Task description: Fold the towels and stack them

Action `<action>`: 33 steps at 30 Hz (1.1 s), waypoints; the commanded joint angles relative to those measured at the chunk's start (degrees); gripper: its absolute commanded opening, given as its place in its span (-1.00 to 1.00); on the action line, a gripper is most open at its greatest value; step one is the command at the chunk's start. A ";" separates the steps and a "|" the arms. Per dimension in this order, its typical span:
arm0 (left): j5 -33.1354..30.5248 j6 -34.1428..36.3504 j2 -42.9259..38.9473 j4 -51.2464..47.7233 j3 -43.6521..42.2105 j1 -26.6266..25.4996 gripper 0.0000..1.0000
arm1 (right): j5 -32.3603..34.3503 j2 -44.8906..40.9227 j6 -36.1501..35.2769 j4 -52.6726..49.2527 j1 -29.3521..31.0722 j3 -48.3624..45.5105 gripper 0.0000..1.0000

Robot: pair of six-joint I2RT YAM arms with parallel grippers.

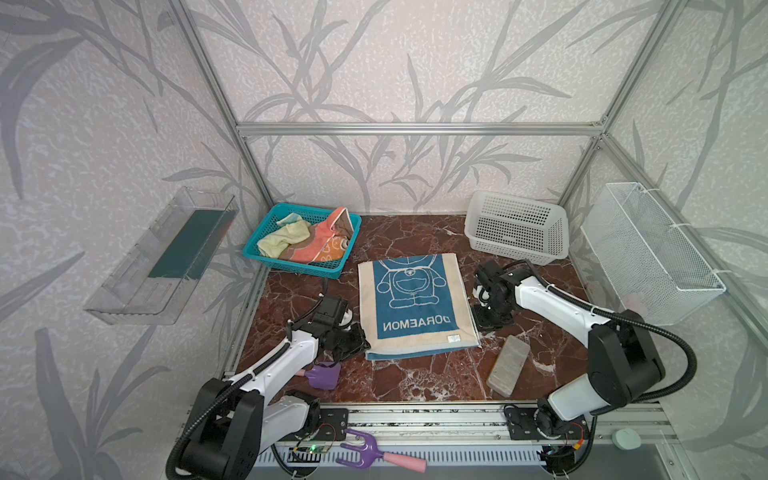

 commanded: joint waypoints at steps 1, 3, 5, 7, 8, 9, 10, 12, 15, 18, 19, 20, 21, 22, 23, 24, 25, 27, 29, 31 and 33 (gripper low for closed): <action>-1.34 0.68 -2.16 -5.89 2.84 -0.03 -0.17 | 2.26 1.73 -1.33 -2.32 1.81 2.85 -0.63; -5.25 1.70 -4.05 -9.22 5.84 -0.08 -0.14 | 2.86 3.81 -2.07 -2.04 3.90 4.65 -0.59; -9.09 2.84 -4.89 -11.87 8.89 -0.29 -0.20 | 1.78 6.10 -2.90 -0.73 5.87 6.22 -0.59; -11.02 3.78 -3.75 -11.51 11.17 -1.73 -0.30 | -0.12 8.31 -3.29 1.48 7.52 7.31 -0.61; -11.72 3.94 -2.39 -10.18 11.85 -3.01 -0.32 | -1.21 10.53 -3.29 2.23 8.27 7.94 -0.62; -11.72 3.73 -0.63 -8.44 12.19 -4.60 -0.35 | -1.99 12.00 -3.30 2.62 8.94 8.44 -0.64; -11.23 3.34 1.40 -6.64 12.26 -5.97 -0.37 | -2.26 12.96 -3.33 2.94 9.53 8.58 -0.67; -10.50 2.39 6.13 -3.15 12.40 -9.89 -0.37 | -2.00 14.46 -2.84 3.66 10.42 7.16 -0.72; -8.91 0.34 11.34 1.80 10.75 -13.82 -0.34 | -2.08 13.89 -0.97 6.38 11.01 1.03 -0.76; -9.73 -1.69 12.68 4.59 7.35 -16.61 -0.31 | -2.26 12.45 2.15 8.82 11.80 -6.19 -0.78; -10.01 -2.01 12.60 4.37 6.44 -17.08 -0.30 | -2.35 11.86 3.04 9.25 12.23 -8.10 -0.78; -10.65 -2.33 12.09 3.47 5.28 -17.75 -0.29 | -2.54 10.89 4.37 9.49 12.82 -9.93 -0.78; -11.25 -2.53 11.44 2.45 4.54 -18.09 -0.28 | -2.67 9.69 5.60 9.38 13.68 -11.52 -0.79; -11.96 -2.86 10.36 0.96 3.64 -18.49 -0.28 | -2.79 8.26 6.81 9.29 14.53 -12.86 -0.79; -12.24 -3.41 9.36 -0.37 2.79 -18.64 -0.27 | -2.93 6.32 7.84 8.91 15.16 -13.61 -0.79; -12.30 -4.29 7.96 -1.80 1.84 -18.64 -0.27 | -2.90 4.96 8.59 8.35 15.74 -14.15 -0.79; -12.02 -5.32 6.46 -2.84 0.92 -18.72 -0.27 | -2.60 3.11 9.50 7.13 16.50 -14.18 -0.79; -11.77 -6.36 3.10 -5.20 0.04 -18.98 -0.27 | -1.71 0.58 9.91 4.37 17.06 -12.68 -0.78; -13.26 -5.83 -0.09 -8.28 1.43 -18.94 -0.26 | 0.44 -1.05 8.77 0.82 17.03 -7.94 -0.75; -15.68 -3.55 -1.61 -10.08 4.76 -18.37 -0.19 | 4.41 -1.06 6.69 -3.03 16.32 -1.28 -0.71; -16.17 0.39 -0.32 -11.15 10.37 -15.59 -0.14 | 7.24 0.05 3.39 -5.49 13.87 5.30 -0.64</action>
